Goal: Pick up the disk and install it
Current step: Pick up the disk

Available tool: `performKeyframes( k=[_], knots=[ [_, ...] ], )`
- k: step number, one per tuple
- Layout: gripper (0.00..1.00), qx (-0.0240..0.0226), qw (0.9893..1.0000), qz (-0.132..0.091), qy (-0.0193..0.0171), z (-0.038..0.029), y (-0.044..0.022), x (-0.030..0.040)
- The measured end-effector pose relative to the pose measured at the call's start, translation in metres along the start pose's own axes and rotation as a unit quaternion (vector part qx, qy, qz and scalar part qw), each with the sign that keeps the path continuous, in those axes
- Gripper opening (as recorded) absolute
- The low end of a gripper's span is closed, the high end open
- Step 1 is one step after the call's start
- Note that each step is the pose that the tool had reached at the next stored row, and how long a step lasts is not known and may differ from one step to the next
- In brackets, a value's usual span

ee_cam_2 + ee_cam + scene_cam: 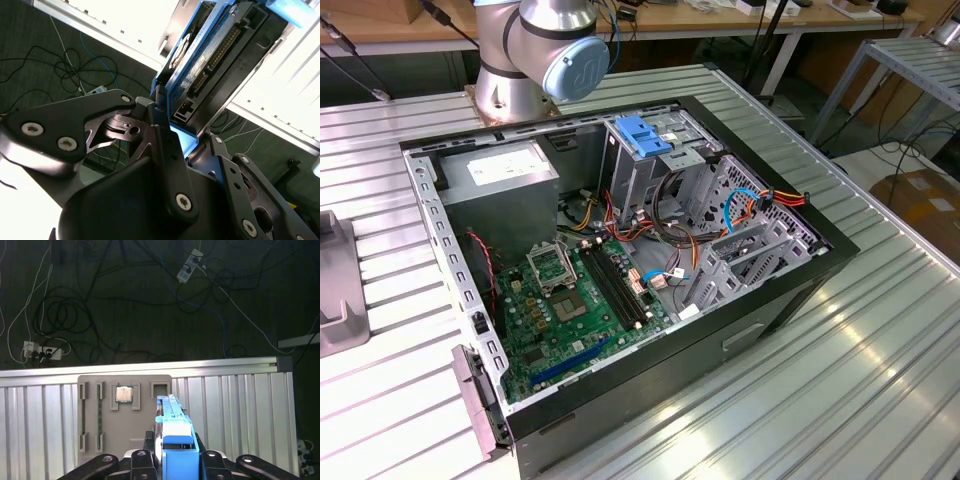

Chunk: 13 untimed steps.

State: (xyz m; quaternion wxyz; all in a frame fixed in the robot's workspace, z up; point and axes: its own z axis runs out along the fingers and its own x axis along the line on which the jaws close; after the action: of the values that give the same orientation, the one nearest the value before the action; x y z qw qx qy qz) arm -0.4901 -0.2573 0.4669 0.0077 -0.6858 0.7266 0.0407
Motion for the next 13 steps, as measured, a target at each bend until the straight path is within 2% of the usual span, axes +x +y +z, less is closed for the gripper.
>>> performKeyframes(
  k=[13],
  knots=[
    [0.37,0.0000,1.0000,0.000,0.0000,-0.0038,0.0002,-0.0002]
  ],
)
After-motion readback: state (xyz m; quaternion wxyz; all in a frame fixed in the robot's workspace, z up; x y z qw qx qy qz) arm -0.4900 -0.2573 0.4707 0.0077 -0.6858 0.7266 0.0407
